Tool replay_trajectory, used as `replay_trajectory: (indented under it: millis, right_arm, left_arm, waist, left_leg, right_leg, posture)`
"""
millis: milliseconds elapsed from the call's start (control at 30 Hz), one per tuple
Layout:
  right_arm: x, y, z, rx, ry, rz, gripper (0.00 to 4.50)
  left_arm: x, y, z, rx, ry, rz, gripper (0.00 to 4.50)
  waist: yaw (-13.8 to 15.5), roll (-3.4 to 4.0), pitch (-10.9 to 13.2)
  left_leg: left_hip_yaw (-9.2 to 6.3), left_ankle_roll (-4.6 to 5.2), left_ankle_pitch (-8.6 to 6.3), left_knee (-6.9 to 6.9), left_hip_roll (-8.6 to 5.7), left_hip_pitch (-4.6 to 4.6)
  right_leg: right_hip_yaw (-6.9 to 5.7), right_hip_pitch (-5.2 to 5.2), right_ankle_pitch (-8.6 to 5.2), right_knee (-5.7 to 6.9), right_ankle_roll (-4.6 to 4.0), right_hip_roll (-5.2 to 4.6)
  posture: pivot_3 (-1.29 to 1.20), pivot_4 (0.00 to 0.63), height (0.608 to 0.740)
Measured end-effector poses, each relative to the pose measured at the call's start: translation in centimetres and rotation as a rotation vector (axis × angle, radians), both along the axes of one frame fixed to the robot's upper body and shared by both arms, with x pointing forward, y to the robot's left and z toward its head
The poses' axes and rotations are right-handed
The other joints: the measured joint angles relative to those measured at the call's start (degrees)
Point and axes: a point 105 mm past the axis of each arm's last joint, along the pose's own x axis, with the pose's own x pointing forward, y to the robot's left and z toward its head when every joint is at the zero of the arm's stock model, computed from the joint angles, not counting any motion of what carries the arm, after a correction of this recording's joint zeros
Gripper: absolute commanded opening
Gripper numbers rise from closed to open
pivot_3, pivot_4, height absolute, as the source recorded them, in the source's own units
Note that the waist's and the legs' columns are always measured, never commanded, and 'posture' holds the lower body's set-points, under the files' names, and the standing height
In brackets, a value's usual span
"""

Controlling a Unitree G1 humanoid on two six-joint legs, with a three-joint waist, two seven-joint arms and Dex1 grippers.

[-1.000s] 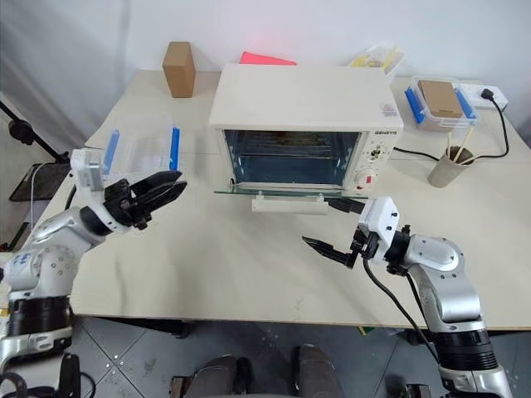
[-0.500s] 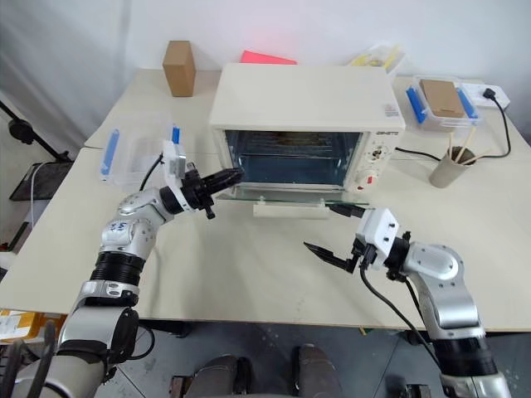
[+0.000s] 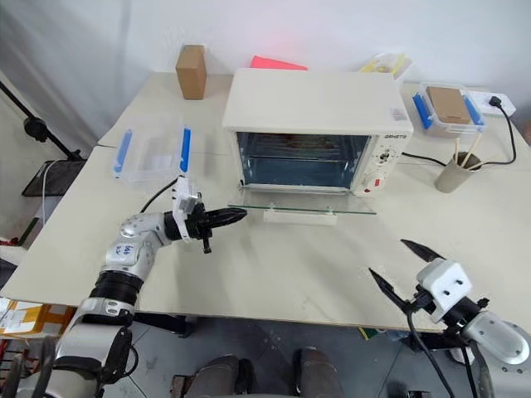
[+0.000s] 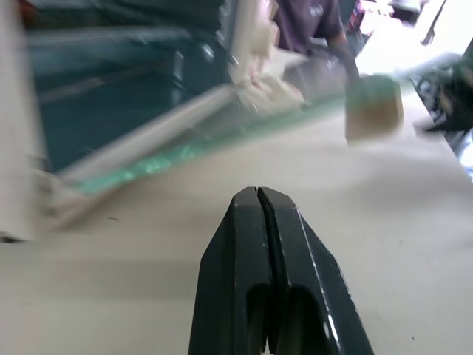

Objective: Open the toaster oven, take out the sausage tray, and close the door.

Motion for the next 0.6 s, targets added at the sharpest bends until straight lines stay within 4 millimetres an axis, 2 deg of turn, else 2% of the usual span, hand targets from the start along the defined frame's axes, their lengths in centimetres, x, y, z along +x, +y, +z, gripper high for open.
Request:
replay_trajectory:
  millis: [67,167,233,400,533,600]
  right_arm:
    - [0.5,0.3,0.6,0.003,-0.026,0.011,4.5]
    - [1.3,0.8,1.7,0.007,-0.067,0.033,4.5]
    - [1.7,1.3,2.2,0.017,-0.08,0.056,4.5]
    - [1.6,1.6,1.6,0.024,-0.051,0.075,4.5]
    - [1.6,1.6,1.5,0.027,-0.043,0.072,4.5]
    - [1.5,1.6,1.4,0.029,-0.036,0.07,4.5]
  left_arm:
    - [0.0,-0.3,0.1,-0.009,-0.009,-0.002,0.01]
    - [0.2,0.3,0.4,-0.03,-0.025,0.04,0.01]
    - [0.1,1.3,-0.1,-0.025,-0.017,0.069,0.01]
    - [-0.7,4.3,-1.7,-0.007,0.027,0.131,0.01]
    - [-0.2,6.3,-0.2,-0.094,-0.016,0.22,0.01]
    - [0.2,6.1,1.0,-0.136,-0.035,0.222,0.01]
  waist:
    - [-0.01,0.0,0.0]
    - [0.03,0.0,0.0]
    - [0.07,0.0,0.0]
    - [0.16,0.0,0.0]
    - [0.35,0.0,0.0]
    - [0.47,0.0,0.0]
  left_leg:
    - [-0.01,-0.23,0.13,-0.01,0.01,0.0]
    - [0.0,-0.28,0.16,-0.01,0.01,0.01]
    - [-0.01,-0.28,0.16,-0.01,0.01,0.01]
    - [-0.05,-0.23,0.13,-0.02,0.01,-0.04]
    - [-0.11,0.01,-0.01,0.0,-0.01,-0.07]
    - [-0.19,0.0,0.0,0.05,-0.02,-0.18]
  right_leg:
    - [-0.02,-0.01,-0.01,0.02,-0.02,0.03]
    - [-0.02,-0.01,-0.01,0.01,-0.01,0.02]
    - [-0.03,-0.01,-0.01,0.01,-0.01,0.02]
    - [-0.06,-0.01,-0.01,-0.04,-0.01,-0.01]
    - [-0.12,0.01,-0.01,-0.05,-0.01,-0.09]
    - [-0.2,0.0,-0.01,-0.06,-0.01,-0.09]
  posture:
    - [0.0,0.15,0.74]
    - [0.0,0.15,0.74]
    - [0.0,0.15,0.74]
    - [0.0,0.15,0.74]
    - [0.0,0.15,0.74]
    - [0.0,0.15,0.74]
